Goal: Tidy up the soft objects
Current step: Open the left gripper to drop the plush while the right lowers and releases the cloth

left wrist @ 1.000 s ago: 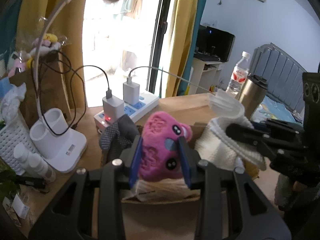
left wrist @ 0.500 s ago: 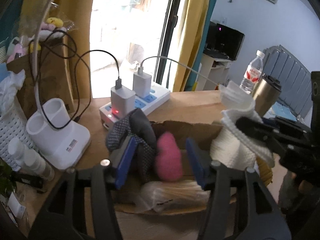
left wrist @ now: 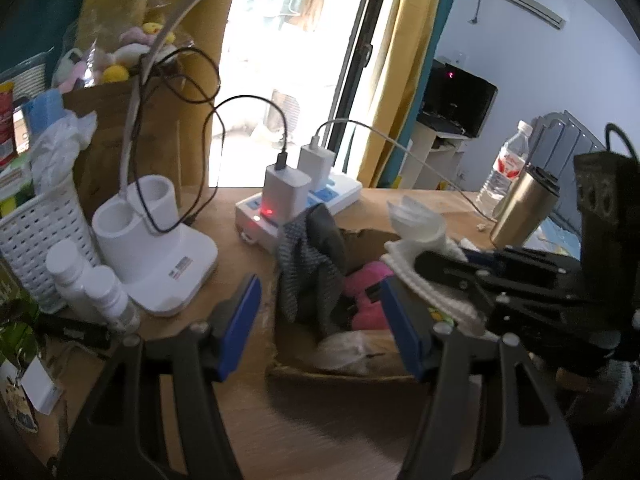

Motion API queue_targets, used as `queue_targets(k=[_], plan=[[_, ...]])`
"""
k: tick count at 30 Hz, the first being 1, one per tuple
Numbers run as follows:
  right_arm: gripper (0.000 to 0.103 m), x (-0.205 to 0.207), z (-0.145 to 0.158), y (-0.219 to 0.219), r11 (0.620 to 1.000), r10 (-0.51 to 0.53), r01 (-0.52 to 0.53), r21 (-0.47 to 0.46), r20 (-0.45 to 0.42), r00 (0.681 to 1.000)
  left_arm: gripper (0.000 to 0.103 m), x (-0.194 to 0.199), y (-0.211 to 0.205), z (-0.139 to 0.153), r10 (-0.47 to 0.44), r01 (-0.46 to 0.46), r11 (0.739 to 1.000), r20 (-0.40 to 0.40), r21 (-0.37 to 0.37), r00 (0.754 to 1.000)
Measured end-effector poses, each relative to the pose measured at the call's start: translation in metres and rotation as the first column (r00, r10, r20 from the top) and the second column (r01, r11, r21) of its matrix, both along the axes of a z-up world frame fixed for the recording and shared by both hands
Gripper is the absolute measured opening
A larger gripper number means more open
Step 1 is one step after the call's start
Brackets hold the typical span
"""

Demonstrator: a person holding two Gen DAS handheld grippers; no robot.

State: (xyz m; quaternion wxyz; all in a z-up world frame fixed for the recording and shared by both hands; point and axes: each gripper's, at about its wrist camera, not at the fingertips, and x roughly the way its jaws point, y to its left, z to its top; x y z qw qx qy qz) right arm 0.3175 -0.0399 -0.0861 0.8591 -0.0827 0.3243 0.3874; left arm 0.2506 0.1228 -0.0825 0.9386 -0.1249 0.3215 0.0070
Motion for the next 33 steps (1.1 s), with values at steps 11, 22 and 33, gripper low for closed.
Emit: queue_targets(k=[11, 22, 33], plan=[[0.045, 0.003, -0.007, 0.007, 0.999, -0.040, 0.040, -0.031, -0.016, 0.999, 0.064, -0.005, 0.007, -0.008, -0.001, 0.001, 1.000, -0.007, -0.028, 1.000], [0.047, -0.012, 0.008, -0.009, 0.998, -0.062, 0.062, -0.015, 0.019, 0.998, 0.064, -0.018, 0.000, 0.002, -0.005, 0.005, 1.000, 0.009, -0.017, 1.000], [0.060, -0.041, 0.023, -0.037, 0.996, -0.087, 0.087, 0.008, 0.045, 0.995, 0.064, -0.041, -0.021, 0.019, -0.024, 0.024, 1.000, 0.043, 0.000, 0.999]])
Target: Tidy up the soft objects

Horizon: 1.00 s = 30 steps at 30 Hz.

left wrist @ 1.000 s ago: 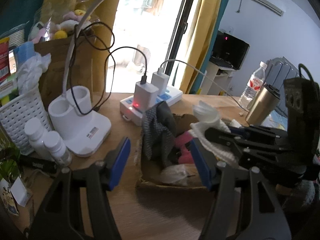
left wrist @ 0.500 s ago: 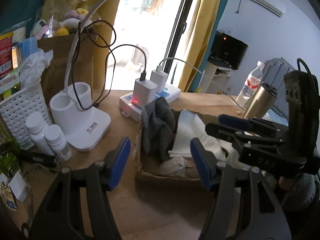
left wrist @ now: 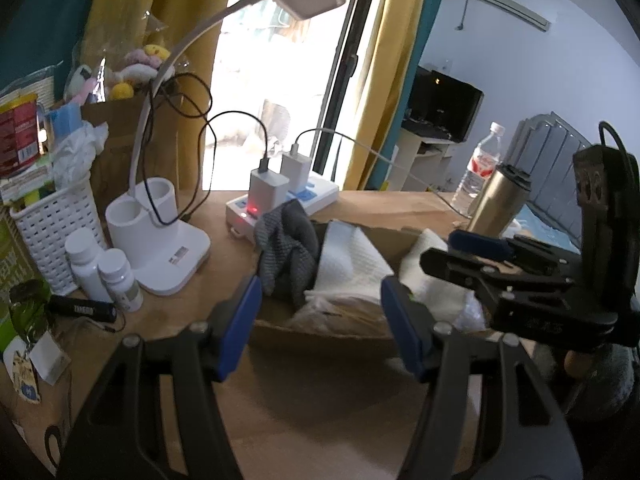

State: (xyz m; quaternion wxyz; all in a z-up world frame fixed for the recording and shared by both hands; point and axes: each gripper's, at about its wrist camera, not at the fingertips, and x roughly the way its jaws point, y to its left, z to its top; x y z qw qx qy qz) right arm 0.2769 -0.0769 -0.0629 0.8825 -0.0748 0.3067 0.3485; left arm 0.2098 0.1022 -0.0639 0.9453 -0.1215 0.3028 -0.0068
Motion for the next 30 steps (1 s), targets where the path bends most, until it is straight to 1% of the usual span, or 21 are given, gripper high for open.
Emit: queue_targets(k=[3, 4, 5, 7, 14, 15, 17, 19, 21, 27, 30], plan=[[0.062, -0.008, 0.004, -0.008, 1.000, -0.007, 0.007, 0.003, 0.010, 1.000, 0.064, -0.007, -0.005, 0.003, 0.000, 0.000, 1.000, 0.006, 0.005, 1.000], [0.062, -0.011, 0.005, -0.010, 1.000, -0.010, 0.010, 0.004, 0.013, 1.000, 0.068, -0.010, -0.007, 0.004, 0.002, -0.002, 1.000, 0.007, 0.011, 1.000], [0.063, -0.013, 0.006, -0.011, 1.000, -0.012, 0.012, 0.004, 0.015, 1.000, 0.077, -0.012, -0.009, 0.005, 0.006, -0.006, 1.000, 0.006, 0.021, 1.000], [0.063, -0.020, 0.008, -0.016, 1.000, -0.020, 0.020, 0.004, 0.020, 1.000, 0.083, -0.016, -0.012, 0.006, 0.012, -0.012, 0.999, 0.010, 0.030, 1.000], [0.064, -0.042, 0.016, -0.035, 0.999, -0.042, 0.041, 0.014, 0.044, 0.998, 0.086, -0.035, -0.019, 0.014, 0.023, -0.024, 0.999, 0.032, 0.035, 0.999], [0.064, -0.046, 0.018, -0.037, 0.999, -0.044, 0.043, 0.016, 0.048, 0.998, 0.087, -0.039, -0.021, 0.016, 0.027, -0.029, 0.999, 0.038, 0.038, 0.999], [0.065, -0.052, 0.020, -0.041, 0.999, -0.047, 0.046, 0.019, 0.057, 0.997, 0.094, -0.045, -0.023, 0.018, 0.029, -0.031, 0.999, 0.046, 0.040, 0.999], [0.066, -0.060, 0.023, -0.046, 0.999, -0.052, 0.051, 0.019, 0.068, 0.996, 0.096, -0.052, -0.026, 0.021, 0.027, -0.029, 0.999, 0.055, 0.042, 0.998], [0.073, -0.068, 0.025, -0.051, 0.998, -0.056, 0.055, 0.019, 0.082, 0.995, 0.096, -0.059, -0.030, 0.024, 0.024, -0.028, 0.998, 0.065, 0.048, 0.998], [0.077, -0.090, 0.029, -0.064, 0.997, -0.075, 0.073, 0.016, 0.132, 0.989, 0.101, -0.077, -0.047, 0.031, 0.008, -0.015, 0.997, 0.089, 0.077, 0.996], [0.078, -0.100, 0.029, -0.072, 0.996, -0.083, 0.081, 0.024, 0.137, 0.987, 0.102, -0.086, -0.053, 0.032, -0.011, 0.002, 0.996, 0.093, 0.089, 0.996]])
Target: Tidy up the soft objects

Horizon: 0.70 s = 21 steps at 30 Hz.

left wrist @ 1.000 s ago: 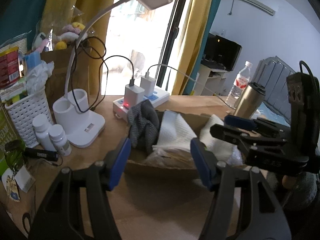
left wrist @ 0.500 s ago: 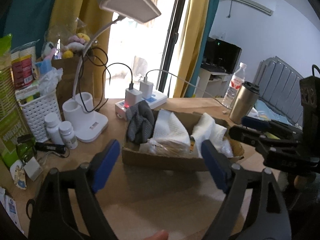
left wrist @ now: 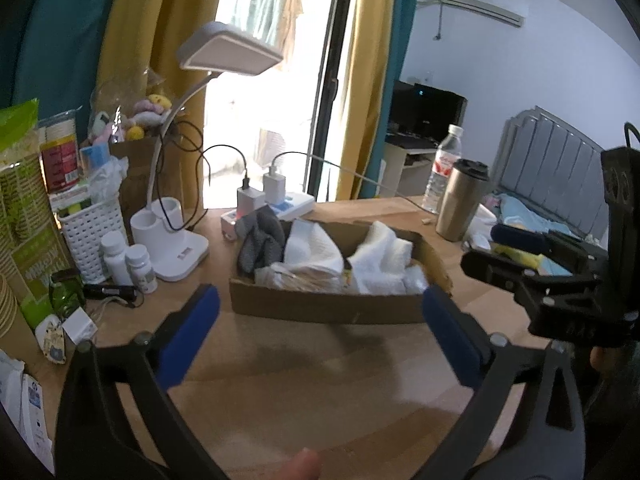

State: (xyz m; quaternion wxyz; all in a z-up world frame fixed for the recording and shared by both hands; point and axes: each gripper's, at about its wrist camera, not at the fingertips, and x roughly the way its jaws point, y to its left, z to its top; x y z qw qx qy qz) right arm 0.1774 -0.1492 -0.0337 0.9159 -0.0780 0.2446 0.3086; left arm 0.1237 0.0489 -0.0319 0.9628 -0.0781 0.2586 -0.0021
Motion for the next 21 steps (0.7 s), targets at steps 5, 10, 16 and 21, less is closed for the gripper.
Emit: queue_targets(k=[5, 10, 16, 21], plan=[[0.078, -0.013, 0.000, -0.011, 1.000, -0.013, 0.013, 0.008, 0.011, 1.000, 0.102, -0.014, -0.007, 0.002, -0.009, 0.009, 1.000, 0.017, -0.018, 1.000], [0.078, -0.033, 0.003, -0.023, 0.999, -0.037, 0.037, 0.012, 0.053, 0.998, 0.102, -0.030, -0.014, 0.005, -0.003, 0.004, 1.000, 0.042, -0.027, 0.999], [0.079, -0.052, 0.007, -0.036, 0.998, -0.055, 0.054, 0.010, 0.087, 0.995, 0.102, -0.047, -0.027, 0.011, -0.036, 0.037, 0.999, 0.083, -0.018, 0.996], [0.079, -0.066, 0.015, -0.050, 0.996, -0.088, 0.085, 0.031, 0.123, 0.989, 0.102, -0.058, -0.034, 0.019, -0.050, 0.054, 0.998, 0.122, -0.032, 0.991]])
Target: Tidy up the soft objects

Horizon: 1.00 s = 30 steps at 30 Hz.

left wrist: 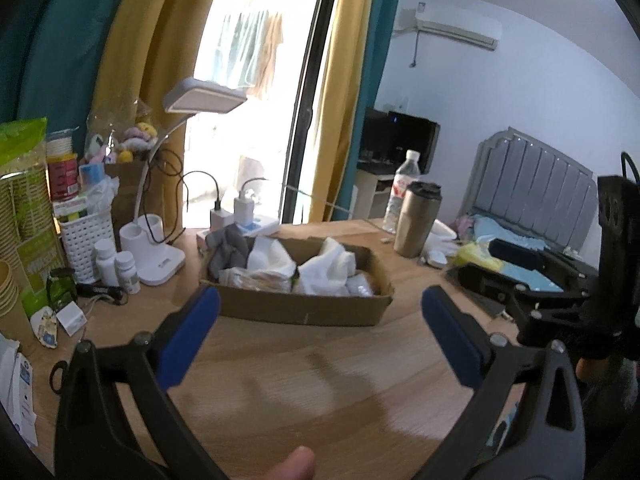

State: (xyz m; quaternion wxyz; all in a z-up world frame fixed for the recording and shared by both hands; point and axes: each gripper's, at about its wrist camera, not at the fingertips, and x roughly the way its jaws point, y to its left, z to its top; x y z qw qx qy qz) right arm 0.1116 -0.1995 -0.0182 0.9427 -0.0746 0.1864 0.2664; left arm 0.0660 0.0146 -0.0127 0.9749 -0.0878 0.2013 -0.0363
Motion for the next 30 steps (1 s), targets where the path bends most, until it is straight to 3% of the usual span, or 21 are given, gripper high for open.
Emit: queue_targets(k=[17, 30], plan=[[0.080, -0.038, 0.039, -0.036, 0.996, -0.065, 0.057, 0.075, 0.120, 0.991, 0.102, -0.029, -0.022, 0.045, 0.008, -0.015, 0.997, 0.095, 0.072, 0.995], [0.081, -0.050, 0.059, -0.048, 0.992, -0.094, 0.079, 0.099, 0.155, 0.983, 0.102, -0.040, -0.033, 0.071, 0.029, -0.047, 0.994, 0.176, 0.099, 0.984]])
